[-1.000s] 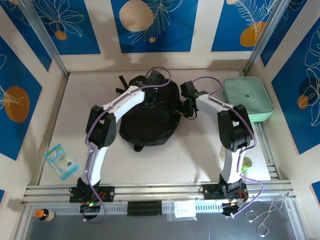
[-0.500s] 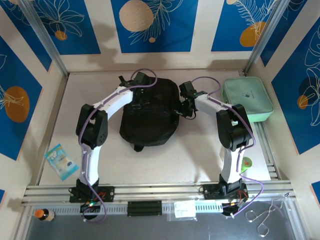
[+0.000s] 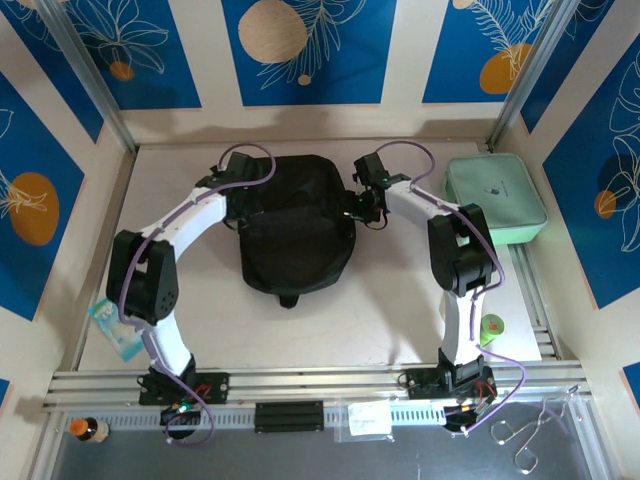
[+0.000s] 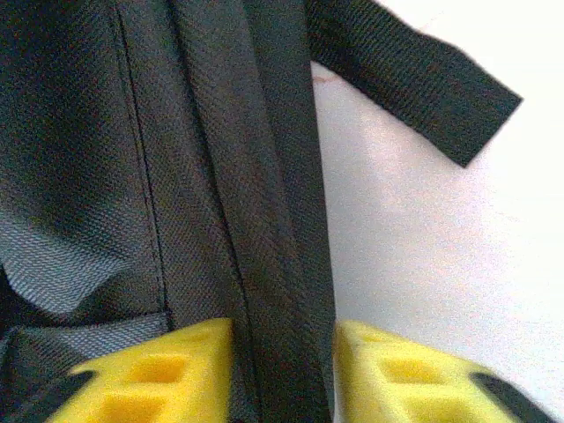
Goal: Pack the student bag
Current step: Unzip the student bag at the top-center of the table, then move the loose stationery to the bottom-right of the table.
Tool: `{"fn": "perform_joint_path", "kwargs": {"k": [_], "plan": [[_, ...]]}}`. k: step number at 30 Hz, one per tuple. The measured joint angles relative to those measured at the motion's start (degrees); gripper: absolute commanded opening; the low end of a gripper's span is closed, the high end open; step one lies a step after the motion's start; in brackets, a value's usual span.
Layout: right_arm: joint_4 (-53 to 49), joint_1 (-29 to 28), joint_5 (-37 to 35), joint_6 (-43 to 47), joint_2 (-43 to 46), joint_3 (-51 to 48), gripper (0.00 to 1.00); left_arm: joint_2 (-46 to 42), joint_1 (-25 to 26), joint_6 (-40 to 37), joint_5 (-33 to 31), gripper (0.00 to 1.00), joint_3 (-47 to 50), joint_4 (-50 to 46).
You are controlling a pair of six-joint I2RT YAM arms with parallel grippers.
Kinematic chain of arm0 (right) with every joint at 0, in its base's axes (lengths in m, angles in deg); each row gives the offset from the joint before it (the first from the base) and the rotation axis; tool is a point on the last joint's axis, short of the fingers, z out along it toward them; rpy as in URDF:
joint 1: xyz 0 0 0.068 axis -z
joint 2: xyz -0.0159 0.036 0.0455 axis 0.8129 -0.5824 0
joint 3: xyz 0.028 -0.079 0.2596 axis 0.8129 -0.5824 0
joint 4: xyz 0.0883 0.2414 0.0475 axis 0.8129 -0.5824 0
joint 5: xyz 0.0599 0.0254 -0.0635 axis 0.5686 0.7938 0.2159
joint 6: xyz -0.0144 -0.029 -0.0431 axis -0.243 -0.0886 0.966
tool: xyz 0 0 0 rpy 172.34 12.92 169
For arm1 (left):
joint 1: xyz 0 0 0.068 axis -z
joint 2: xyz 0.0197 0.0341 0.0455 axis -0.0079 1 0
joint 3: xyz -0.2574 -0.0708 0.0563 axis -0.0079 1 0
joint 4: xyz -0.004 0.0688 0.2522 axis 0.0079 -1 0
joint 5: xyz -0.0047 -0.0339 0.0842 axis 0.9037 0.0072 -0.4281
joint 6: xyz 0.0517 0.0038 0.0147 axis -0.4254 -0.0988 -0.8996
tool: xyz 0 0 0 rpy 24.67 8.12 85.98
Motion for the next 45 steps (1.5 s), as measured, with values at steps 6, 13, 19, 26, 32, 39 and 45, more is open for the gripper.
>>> {"fn": "perform_joint_path", "kwargs": {"k": [6,13,19,26,32,39,45], "plan": [[-3.34,0.74,-1.29,-0.63,6.73,-2.62,0.62,-7.98,-0.39,-2.43,1.73,0.44,9.35,4.61],[-11.87,2.78,-9.14,-4.28,20.52,-7.89,0.72,-17.31,-1.18,-5.70,5.57,0.72,16.79,11.63],[-19.41,7.87,-15.69,-9.75,25.68,-19.91,0.77,-19.23,-2.86,-7.37,9.88,0.82,20.20,14.82],[-23.69,20.81,-18.78,-13.49,27.39,-30.12,0.88,-20.37,-3.56,-9.01,13.16,0.93,22.75,17.53],[-23.52,28.83,-20.26,-14.99,28.74,-31.93,0.93,-20.50,-3.63,-10.49,14.51,1.00,23.65,19.63],[-21.31,32.61,-18.51,-15.74,29.42,-34.88,0.94,-20.52,-3.67,-11.56,15.65,1.00,23.67,19.87],[-19.39,32.54,-14.84,-18.08,29.44,-37.81,0.93,-20.52,-3.72,-11.54,16.33,1.00,23.61,19.76]]}}
